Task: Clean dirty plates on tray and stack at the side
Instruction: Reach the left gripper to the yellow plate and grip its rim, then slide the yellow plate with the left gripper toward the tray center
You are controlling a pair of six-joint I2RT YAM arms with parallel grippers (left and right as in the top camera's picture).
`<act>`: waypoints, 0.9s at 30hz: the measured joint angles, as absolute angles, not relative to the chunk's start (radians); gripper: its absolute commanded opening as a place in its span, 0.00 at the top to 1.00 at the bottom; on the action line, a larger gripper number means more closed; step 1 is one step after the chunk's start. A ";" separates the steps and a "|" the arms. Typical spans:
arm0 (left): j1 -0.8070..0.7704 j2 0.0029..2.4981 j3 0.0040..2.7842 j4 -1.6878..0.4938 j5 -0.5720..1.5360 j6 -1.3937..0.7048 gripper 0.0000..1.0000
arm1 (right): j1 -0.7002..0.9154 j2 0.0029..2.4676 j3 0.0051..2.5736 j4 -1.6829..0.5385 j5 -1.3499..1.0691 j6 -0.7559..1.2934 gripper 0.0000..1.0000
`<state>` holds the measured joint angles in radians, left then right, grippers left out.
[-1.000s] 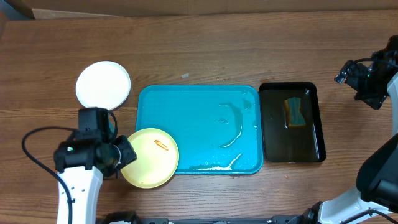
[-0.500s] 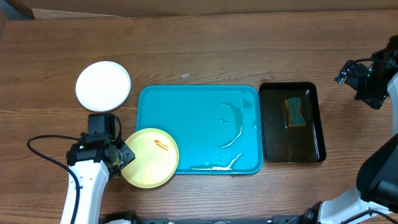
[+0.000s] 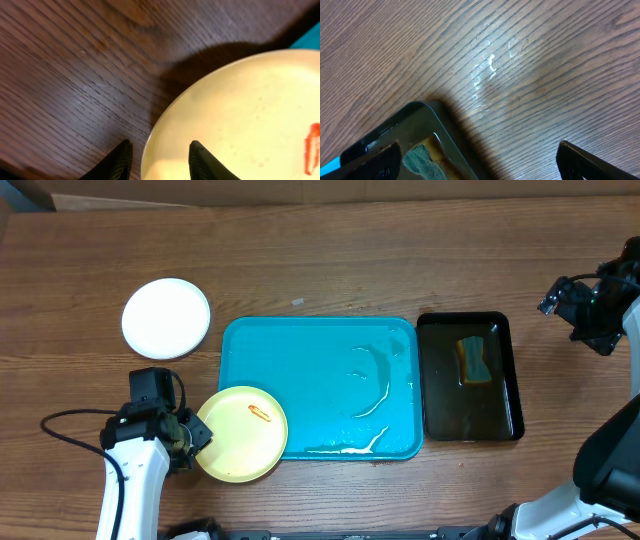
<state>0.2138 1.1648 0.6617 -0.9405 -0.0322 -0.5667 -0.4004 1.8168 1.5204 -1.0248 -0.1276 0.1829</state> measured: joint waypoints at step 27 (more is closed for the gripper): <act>0.214 1.242 0.606 -0.839 0.198 -0.501 0.95 | -0.400 1.817 1.520 -1.025 -0.128 0.183 0.00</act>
<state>0.2138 1.2423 0.6064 -0.8387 0.1982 -0.5011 -0.4004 1.8168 1.5204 -1.0248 -0.1280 0.1833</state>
